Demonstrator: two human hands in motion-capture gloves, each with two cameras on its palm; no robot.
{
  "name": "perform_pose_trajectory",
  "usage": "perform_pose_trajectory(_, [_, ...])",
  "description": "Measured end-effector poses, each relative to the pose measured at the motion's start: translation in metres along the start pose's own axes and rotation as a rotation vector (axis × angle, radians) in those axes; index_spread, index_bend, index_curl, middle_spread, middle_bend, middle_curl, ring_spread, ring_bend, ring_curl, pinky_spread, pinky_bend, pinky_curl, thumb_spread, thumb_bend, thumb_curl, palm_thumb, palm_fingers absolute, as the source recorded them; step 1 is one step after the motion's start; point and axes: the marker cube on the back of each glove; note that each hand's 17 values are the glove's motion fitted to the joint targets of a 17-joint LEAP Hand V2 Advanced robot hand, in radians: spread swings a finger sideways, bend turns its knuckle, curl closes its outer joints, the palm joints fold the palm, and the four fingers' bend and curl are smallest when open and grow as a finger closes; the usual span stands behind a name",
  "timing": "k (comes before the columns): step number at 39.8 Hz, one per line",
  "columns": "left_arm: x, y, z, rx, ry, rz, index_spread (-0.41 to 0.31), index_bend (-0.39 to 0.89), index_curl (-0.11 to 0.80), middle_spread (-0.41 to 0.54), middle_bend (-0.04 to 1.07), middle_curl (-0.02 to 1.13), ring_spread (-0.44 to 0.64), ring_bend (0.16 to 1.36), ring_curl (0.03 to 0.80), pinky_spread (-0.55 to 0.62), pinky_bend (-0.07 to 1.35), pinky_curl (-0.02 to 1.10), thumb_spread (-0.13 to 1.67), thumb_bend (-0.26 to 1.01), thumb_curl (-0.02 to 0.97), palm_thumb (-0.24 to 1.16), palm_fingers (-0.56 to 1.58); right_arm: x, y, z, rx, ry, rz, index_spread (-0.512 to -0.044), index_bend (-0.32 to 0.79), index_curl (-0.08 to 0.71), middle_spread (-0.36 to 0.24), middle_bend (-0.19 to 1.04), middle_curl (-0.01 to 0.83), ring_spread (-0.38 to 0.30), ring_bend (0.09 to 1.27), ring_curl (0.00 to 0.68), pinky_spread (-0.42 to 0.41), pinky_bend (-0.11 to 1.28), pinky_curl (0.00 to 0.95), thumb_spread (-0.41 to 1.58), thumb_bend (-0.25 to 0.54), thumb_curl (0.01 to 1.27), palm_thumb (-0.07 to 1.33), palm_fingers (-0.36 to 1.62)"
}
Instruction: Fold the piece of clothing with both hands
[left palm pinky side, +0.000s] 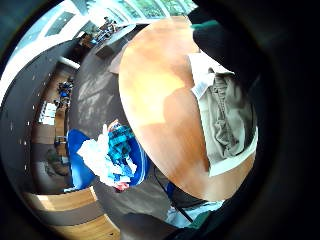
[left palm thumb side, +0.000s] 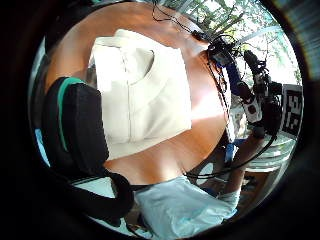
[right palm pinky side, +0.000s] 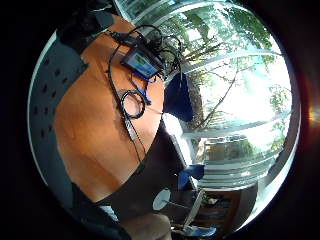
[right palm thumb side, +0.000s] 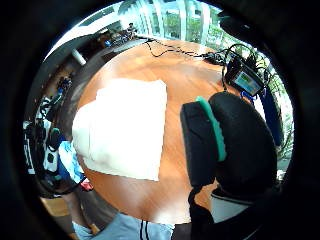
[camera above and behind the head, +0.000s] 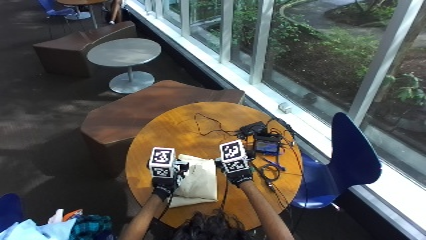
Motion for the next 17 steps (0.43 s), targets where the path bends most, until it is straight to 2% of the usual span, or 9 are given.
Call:
perform_pose_trajectory(2, [-0.001, -0.006, 0.013, -0.009, -0.003, -0.008, -0.11, 0.14, 0.322, -0.032, 0.18, 0.41, 0.12, 0.52, 0.322, 0.33, 0.38, 0.37, 1.54, 0.1, 0.225, 0.23, 0.46, -0.002, -0.001, 0.002, -0.01, -0.029, 0.004, -0.366, 0.11, 0.256, -0.168, 0.19, 0.397, -0.079, 0.33, 0.333, 0.008, 0.51, 0.365, 1.31, -0.023, 0.41, 0.55, 0.44])
perform_pose_trajectory(7, [-0.004, -0.006, 0.013, -0.01, -0.011, -0.006, -0.111, 0.14, 0.322, -0.03, 0.18, 0.4, 0.12, 0.52, 0.322, 0.33, 0.39, 0.37, 1.53, 0.09, 0.226, 0.22, 0.45, -0.011, -0.005, 0.003, 0.012, -0.086, 0.001, -0.36, 0.11, 0.245, -0.144, 0.19, 0.391, -0.036, 0.32, 0.326, 0.06, 0.52, 0.358, 1.36, -0.02, 0.38, 0.5, 0.41])
perform_pose_trajectory(17, [-0.007, 0.001, 0.009, -0.018, 0.002, -0.013, -0.105, 0.14, 0.322, -0.025, 0.18, 0.4, 0.12, 0.52, 0.324, 0.33, 0.39, 0.37, 1.53, 0.08, 0.228, 0.22, 0.45, -0.021, 0.0, -0.004, 0.025, -0.178, 0.009, -0.355, 0.12, 0.239, -0.126, 0.2, 0.387, -0.007, 0.32, 0.321, 0.108, 0.52, 0.352, 1.41, -0.012, 0.34, 0.46, 0.41])
